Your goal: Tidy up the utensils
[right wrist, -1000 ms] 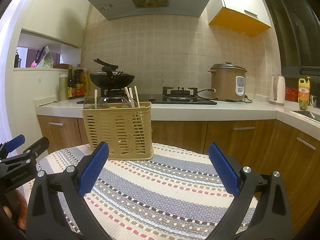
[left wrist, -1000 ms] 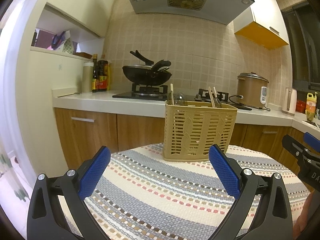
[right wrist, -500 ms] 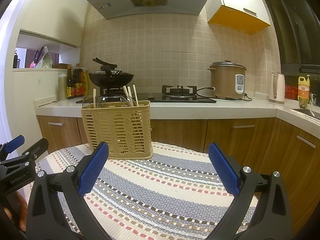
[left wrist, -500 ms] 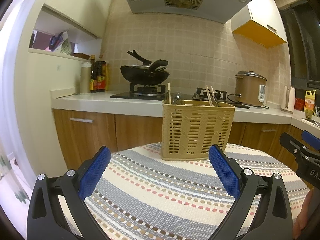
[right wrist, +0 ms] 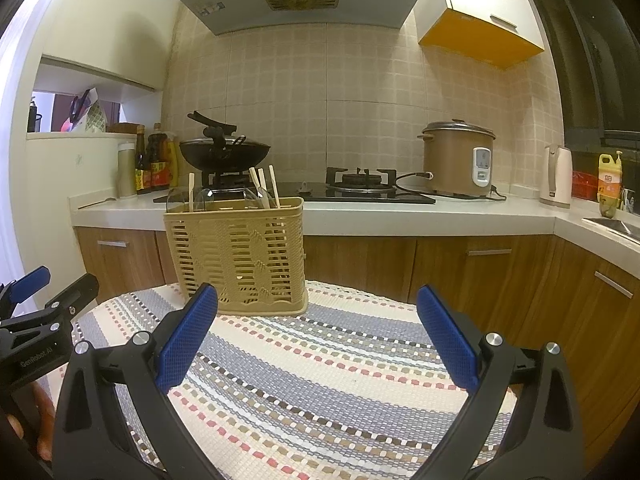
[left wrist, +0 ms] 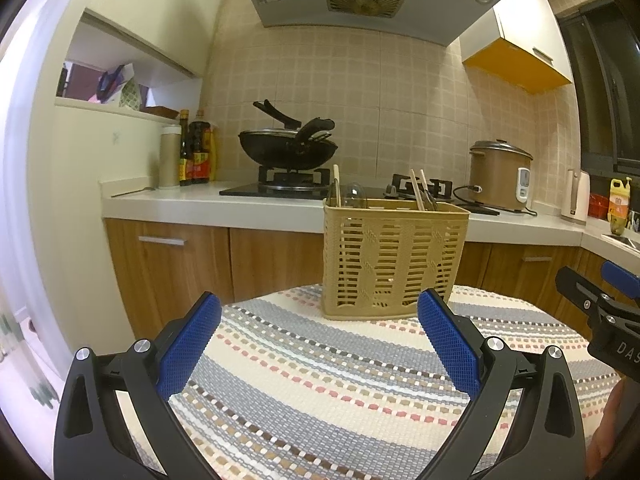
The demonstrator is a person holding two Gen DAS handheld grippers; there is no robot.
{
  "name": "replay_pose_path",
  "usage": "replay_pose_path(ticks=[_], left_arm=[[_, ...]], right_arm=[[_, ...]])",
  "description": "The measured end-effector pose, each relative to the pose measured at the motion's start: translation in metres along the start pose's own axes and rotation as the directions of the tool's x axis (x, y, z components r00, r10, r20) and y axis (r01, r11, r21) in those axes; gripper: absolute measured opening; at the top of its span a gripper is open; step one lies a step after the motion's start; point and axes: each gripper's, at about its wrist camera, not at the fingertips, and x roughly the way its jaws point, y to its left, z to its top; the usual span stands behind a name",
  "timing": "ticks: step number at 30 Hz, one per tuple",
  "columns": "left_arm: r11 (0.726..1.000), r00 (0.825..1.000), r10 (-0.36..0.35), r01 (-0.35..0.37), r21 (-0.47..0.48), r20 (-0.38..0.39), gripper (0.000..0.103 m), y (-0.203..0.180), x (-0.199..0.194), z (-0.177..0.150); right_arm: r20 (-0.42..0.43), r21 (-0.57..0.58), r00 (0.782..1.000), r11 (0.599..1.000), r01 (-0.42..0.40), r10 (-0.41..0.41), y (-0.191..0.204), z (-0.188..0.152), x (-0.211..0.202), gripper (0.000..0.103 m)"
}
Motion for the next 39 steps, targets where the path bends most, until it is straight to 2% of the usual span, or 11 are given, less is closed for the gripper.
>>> replay_pose_path(ticks=[21,25,39], left_arm=[[1.000,1.000,0.001,-0.001,0.019,-0.017,0.095,-0.0034,0.0021,-0.0010],[0.999,0.999,0.021,-0.020,0.042,-0.025,0.095,-0.0064,0.0026,-0.0018],[1.000,1.000,0.026,-0.025,0.007,-0.017,0.096,-0.0003,0.0020,0.0001]], right_arm=[[-0.011,-0.006,1.000,1.000,-0.004,0.004,0.0011,-0.0010,0.0017,0.095],[-0.011,-0.009,1.000,1.000,-0.007,0.007,0.0027,-0.0012,0.0020,0.095],[-0.011,0.006,1.000,1.000,-0.009,0.009,-0.0001,-0.0013,0.0012,0.095]])
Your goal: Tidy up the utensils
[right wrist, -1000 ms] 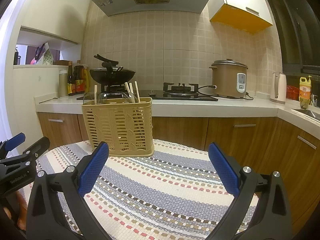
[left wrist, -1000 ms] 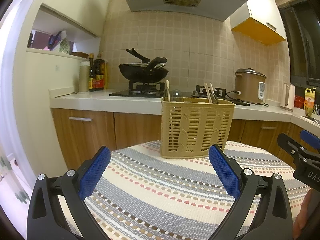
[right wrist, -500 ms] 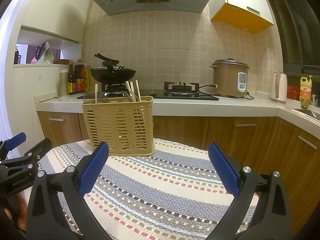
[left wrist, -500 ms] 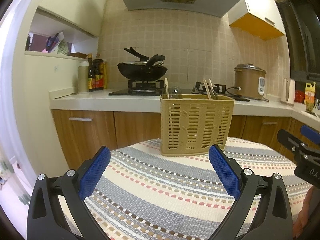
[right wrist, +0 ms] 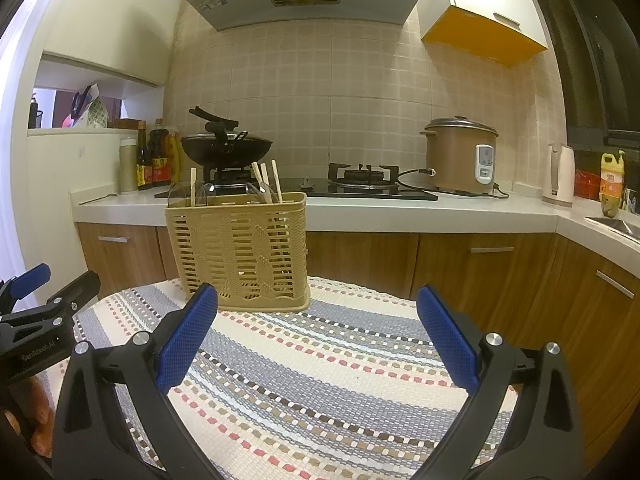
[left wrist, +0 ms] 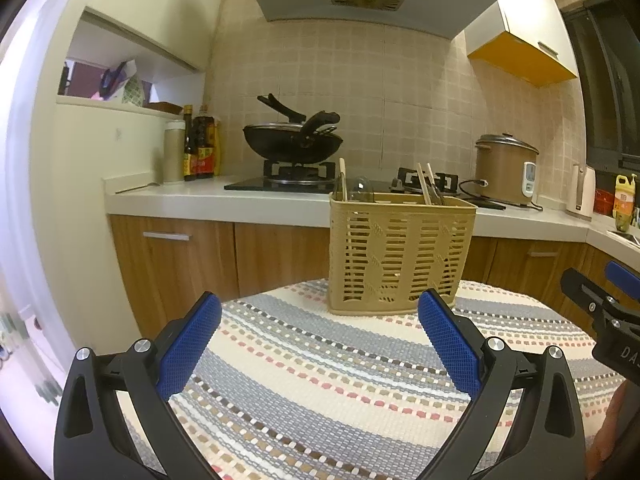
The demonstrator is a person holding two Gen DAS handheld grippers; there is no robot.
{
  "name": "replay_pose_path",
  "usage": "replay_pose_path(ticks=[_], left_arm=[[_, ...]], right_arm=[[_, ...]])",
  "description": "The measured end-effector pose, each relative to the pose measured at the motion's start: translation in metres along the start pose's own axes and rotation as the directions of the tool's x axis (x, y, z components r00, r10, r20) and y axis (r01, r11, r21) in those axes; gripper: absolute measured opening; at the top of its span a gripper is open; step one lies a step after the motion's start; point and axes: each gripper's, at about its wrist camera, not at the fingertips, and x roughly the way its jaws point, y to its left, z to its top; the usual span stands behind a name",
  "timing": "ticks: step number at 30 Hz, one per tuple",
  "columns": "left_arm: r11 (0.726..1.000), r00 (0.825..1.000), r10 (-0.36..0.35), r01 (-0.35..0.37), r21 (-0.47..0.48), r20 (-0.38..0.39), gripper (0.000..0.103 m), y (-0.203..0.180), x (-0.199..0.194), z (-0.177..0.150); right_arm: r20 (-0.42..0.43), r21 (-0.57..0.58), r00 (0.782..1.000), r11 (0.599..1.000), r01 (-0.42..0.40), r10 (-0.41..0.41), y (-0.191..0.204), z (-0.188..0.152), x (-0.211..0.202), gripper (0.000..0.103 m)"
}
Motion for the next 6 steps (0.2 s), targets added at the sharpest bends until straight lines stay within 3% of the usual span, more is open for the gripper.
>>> replay_pose_path(ticks=[6], left_arm=[[1.000,1.000,-0.001,0.001,0.019,-0.009,0.096,-0.0035,0.0023,-0.0014]], right_arm=[[-0.001,0.020,1.000,1.000,0.001,-0.001,-0.0050,0.0008,0.0000,0.095]])
